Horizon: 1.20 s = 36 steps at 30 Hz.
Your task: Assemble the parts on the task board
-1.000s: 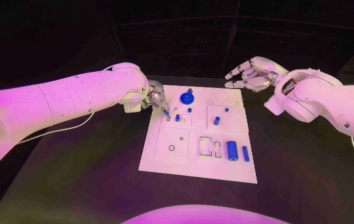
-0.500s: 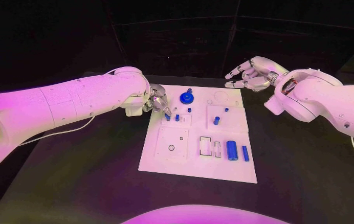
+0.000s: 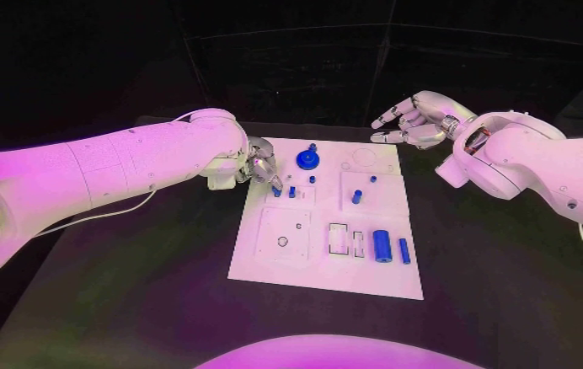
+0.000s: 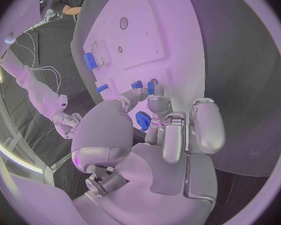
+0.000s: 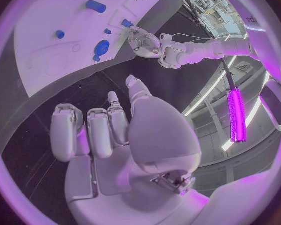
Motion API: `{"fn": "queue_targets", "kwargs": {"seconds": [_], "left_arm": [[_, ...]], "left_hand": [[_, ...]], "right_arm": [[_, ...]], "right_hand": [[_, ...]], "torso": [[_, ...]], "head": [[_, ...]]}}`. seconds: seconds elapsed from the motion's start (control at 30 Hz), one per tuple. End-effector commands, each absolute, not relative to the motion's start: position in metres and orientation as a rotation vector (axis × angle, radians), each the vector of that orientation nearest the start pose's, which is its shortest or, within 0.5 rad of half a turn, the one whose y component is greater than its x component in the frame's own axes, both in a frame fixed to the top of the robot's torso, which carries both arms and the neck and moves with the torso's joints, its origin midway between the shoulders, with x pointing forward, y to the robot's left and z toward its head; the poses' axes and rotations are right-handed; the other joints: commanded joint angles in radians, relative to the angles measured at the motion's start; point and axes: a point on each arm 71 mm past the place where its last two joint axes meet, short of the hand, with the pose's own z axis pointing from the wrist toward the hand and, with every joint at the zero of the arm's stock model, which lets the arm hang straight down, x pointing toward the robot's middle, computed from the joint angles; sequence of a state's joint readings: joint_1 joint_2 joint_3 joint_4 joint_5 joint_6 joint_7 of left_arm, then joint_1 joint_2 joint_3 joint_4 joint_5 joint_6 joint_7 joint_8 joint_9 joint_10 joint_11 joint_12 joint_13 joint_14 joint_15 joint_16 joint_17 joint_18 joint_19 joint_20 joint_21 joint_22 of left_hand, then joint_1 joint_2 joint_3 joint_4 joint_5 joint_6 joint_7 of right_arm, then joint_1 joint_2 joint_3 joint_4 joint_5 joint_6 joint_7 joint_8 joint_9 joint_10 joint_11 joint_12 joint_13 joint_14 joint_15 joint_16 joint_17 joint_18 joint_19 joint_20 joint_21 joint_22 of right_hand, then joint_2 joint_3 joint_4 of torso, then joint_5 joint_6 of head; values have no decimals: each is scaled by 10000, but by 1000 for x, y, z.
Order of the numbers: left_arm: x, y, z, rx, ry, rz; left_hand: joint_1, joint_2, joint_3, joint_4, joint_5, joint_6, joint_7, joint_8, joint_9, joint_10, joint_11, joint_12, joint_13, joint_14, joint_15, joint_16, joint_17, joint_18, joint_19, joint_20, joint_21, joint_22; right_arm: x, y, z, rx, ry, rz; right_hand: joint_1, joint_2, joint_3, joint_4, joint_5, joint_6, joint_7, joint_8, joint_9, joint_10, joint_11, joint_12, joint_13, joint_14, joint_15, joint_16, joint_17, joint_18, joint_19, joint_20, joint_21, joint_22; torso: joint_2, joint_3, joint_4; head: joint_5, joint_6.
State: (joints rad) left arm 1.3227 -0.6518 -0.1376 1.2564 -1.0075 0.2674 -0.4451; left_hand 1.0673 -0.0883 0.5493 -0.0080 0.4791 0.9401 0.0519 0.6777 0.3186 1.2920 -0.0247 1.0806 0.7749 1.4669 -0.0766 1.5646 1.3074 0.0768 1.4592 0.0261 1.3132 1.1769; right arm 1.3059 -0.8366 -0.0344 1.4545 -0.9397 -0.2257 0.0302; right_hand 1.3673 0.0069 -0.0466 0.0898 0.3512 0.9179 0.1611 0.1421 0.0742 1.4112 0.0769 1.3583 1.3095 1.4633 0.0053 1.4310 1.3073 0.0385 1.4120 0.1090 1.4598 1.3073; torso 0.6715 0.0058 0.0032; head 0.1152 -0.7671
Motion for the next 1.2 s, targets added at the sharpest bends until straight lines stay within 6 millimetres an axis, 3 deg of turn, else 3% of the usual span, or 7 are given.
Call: {"fn": "queue_targets", "kwargs": {"seconds": [0.03, 0.83, 1.2], "left_arm": [[525, 198, -217, -900, 24051, -3576], [524, 197, -218, -720, 24087, -3360], [524, 191, -219, -533, 24264, -3307]], "left_hand": [[97, 9, 1390, -1377, 66, 54, 8, 30, 14, 47, -13, 20, -9, 1039, -66, 62, 2634, 14, 34, -10, 24, -9], [113, -9, 1392, -1389, 132, 85, 0, 43, 19, 96, -20, 69, 78, 1039, -71, 62, 2634, 8, 43, -15, 44, 23], [-127, -118, 966, -1126, 138, 217, -103, 130, 61, 257, -85, 162, 242, 1039, -107, 62, 2634, 0, 49, -40, 69, 82]], "right_arm": [[515, -214, -138, 2109, 17138, 9585], [515, -213, -138, 2096, 17141, 9602], [515, -213, -138, 2103, 17140, 9598]], "right_hand": [[63, 57, -51, 12, 37, 42, 3, 35, -13, -36, -34, -22, 402, 520, -66, -32, 103, 154, -66, 14, -63, 464], [62, 61, -53, 15, 43, 41, 3, 37, -13, -30, -34, -14, 409, 521, -66, -31, 106, 152, -60, 14, -60, 470], [62, 61, -53, 15, 43, 41, 3, 37, -13, -30, -34, -14, 409, 521, -66, -31, 106, 152, -60, 14, -60, 470]], "torso": [[-3, 2, 10], [-3, 9, 1], [-4, 16, -8]], "head": [[-2, -5], [43, -28], [42, -57]]}}
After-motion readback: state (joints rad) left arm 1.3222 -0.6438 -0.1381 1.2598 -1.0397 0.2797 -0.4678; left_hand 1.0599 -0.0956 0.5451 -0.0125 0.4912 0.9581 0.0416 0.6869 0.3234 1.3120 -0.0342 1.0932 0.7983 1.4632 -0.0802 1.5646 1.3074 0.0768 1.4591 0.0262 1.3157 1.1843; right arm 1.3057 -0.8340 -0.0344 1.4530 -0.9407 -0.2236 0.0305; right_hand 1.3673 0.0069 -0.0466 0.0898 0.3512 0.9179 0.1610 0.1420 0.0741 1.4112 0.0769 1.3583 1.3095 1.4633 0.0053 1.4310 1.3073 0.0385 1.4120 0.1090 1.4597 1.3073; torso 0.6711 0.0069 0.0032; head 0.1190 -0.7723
